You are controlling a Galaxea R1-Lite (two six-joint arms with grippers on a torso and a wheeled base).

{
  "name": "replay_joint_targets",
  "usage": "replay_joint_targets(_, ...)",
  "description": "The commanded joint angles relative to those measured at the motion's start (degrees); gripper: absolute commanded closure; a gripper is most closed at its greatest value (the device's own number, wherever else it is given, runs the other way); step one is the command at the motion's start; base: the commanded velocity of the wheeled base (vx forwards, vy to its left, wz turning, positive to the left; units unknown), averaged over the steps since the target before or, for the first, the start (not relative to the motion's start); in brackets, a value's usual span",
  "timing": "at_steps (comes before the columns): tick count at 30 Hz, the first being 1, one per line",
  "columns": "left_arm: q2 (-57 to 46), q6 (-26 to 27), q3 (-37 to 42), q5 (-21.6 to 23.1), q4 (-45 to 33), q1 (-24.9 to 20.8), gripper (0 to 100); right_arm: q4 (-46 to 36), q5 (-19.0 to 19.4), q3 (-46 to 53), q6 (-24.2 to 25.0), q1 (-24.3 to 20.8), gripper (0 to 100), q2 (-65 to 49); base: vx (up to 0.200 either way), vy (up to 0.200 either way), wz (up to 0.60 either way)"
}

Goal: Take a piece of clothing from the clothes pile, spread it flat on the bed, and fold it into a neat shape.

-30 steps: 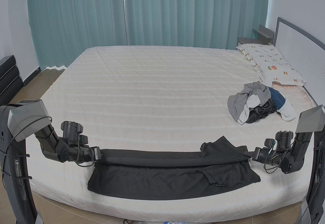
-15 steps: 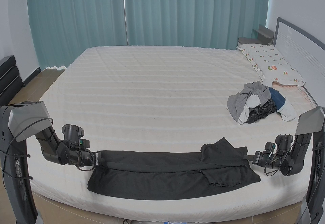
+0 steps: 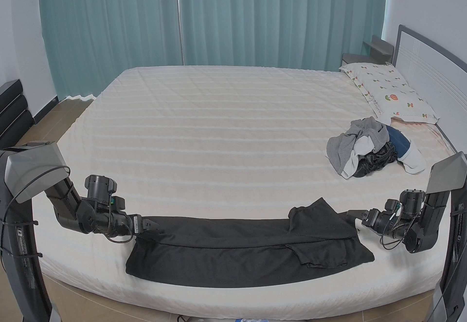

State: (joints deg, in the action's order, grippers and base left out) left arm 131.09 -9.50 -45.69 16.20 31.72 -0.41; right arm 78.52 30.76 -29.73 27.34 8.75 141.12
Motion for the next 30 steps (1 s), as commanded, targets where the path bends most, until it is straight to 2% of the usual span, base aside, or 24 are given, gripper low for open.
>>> replay_joint_targets(1, -0.5, -5.3, -2.8, 0.1, 0.4, 0.2, 0, 0.1, -0.3, -0.4, 1.6, -0.5, 0, 0.0, 0.0, 0.0, 0.0)
replay_joint_targets(5, 0.1, -16.2, -7.7, 0.1, 0.3, -0.1, 0, 0.0, -0.8, -0.8, 3.5, -1.1, 0, 0.4, 0.0, 0.0, 0.0)
replay_joint_targets(7, 1.9, -18.4, -9.2, 0.0, 0.4, -0.2, 0, -0.1, -1.8, -1.2, 4.1, -1.1, 0, 0.6, 0.0, 0.0, 0.0)
replay_joint_targets(14, 4.3, -18.1, -9.9, -2.7, 0.4, -1.3, 0, 0.1, -2.3, -1.8, 6.1, -1.4, 0, 1.0, 0.0, 0.0, 0.0)
replay_joint_targets(21, -0.8, -17.7, -7.4, -2.2, 0.5, -2.4, 0, 0.4, -2.5, -1.5, 6.2, -1.6, 0, 1.1, 0.0, 0.0, 0.0)
replay_joint_targets(22, -0.7, -19.5, -7.9, -3.5, 1.8, -4.3, 0, 1.1, -2.4, -1.4, 6.2, -1.6, 0, 1.2, 0.0, 0.0, 0.0)
replay_joint_targets(23, -0.7, -19.5, -7.9, -3.5, 1.8, -4.3, 0, 1.1, -2.4, -1.4, 6.2, -1.6, 0, 1.2, 0.0, 0.0, 0.0)
replay_joint_targets(24, -0.4, -24.2, -8.0, -5.3, 5.5, -5.6, 0, 1.5, -2.4, -1.2, 6.2, -1.6, 0, 1.3, 0.0, 0.0, 0.0)
replay_joint_targets(25, -0.4, -24.2, -8.0, -5.3, 5.5, -5.6, 0, 1.5, -2.4, -1.2, 6.2, -1.6, 0, 1.3, 0.0, 0.0, 0.0)
replay_joint_targets(26, -0.1, -29.0, -8.2, -7.1, 9.9, -7.3, 0, 1.7, -2.5, -1.1, 6.2, -1.6, 0, 1.4, 0.0, 0.0, 0.0)
replay_joint_targets(27, -0.1, -30.9, -8.0, -8.0, 12.0, -7.8, 0, 1.7, -2.4, -1.1, 6.2, -1.6, 0, 1.4, 0.0, 0.0, 0.0)
replay_joint_targets(30, -0.2, -31.5, -7.2, -8.3, 12.8, -8.5, 0, 1.7, -2.5, -1.1, 6.2, -1.7, 0, 1.4, 0.0, 0.0, 0.0)
